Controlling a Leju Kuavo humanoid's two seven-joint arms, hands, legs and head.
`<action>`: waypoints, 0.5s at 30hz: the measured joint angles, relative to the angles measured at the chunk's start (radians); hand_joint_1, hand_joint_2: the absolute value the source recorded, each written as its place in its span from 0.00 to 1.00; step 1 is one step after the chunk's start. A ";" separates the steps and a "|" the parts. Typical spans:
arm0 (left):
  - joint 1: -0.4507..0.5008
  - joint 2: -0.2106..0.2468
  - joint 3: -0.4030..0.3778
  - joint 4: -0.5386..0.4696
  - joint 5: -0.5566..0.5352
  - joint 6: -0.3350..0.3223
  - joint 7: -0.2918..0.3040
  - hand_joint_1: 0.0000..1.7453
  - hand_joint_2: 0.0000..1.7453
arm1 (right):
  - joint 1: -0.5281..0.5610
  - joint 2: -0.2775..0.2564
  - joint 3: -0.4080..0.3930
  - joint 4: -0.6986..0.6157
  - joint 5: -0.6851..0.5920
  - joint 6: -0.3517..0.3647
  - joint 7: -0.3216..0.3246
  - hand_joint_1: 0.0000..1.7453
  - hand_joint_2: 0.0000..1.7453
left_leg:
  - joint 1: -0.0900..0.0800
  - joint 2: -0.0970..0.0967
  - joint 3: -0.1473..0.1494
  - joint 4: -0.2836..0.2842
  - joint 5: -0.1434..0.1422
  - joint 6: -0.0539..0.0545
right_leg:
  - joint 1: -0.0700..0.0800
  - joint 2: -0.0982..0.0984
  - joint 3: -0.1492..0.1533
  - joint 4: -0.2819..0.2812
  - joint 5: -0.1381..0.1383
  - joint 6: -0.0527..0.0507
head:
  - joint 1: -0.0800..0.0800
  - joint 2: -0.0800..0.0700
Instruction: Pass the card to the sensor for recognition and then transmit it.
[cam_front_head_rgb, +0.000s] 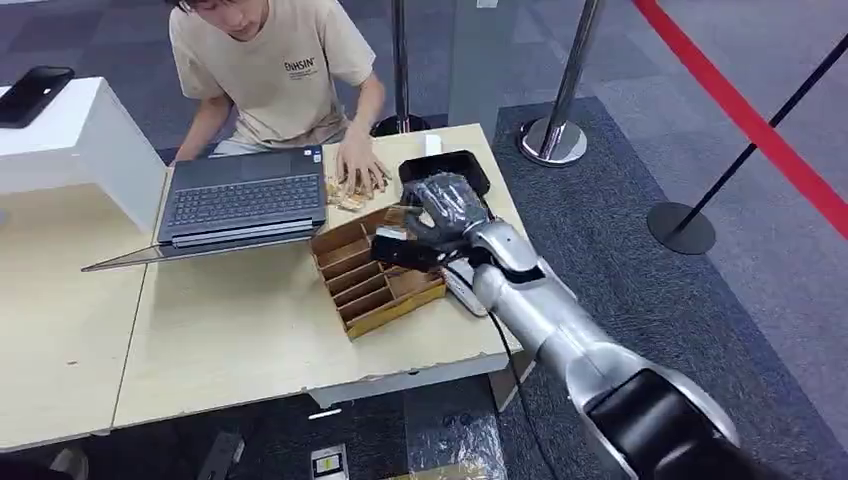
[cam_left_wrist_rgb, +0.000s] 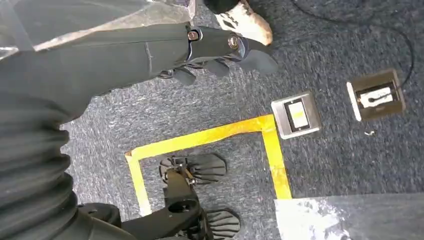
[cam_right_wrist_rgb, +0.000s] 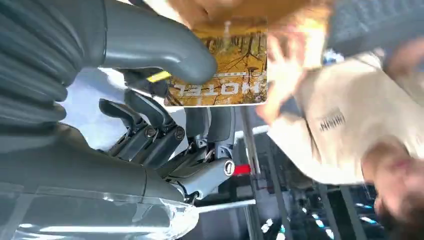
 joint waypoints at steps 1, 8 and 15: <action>0.004 0.001 0.002 0.000 0.001 0.001 -0.007 0.00 1.00 | -0.012 -0.011 -0.010 -0.046 -0.064 0.056 0.005 1.00 1.00 | 0.000 0.000 0.000 0.000 0.000 0.000 | 0.000 0.000 0.000 0.000 0.000 0.000 | 0.000 0.000; 0.018 0.008 0.007 0.001 -0.029 0.008 -0.022 0.00 1.00 | -0.125 -0.043 -0.075 -0.221 -0.450 0.230 -0.029 1.00 1.00 | 0.000 0.000 -0.001 0.000 0.000 0.000 | 0.000 0.000 0.000 0.000 0.000 0.000 | 0.000 0.000; 0.003 0.009 0.006 0.000 -0.063 -0.007 -0.002 0.00 1.00 | -0.241 -0.037 -0.091 -0.125 -0.432 0.143 -0.112 1.00 1.00 | 0.000 0.000 -0.001 0.000 0.000 0.000 | 0.000 0.000 0.000 0.000 0.000 0.000 | 0.000 0.000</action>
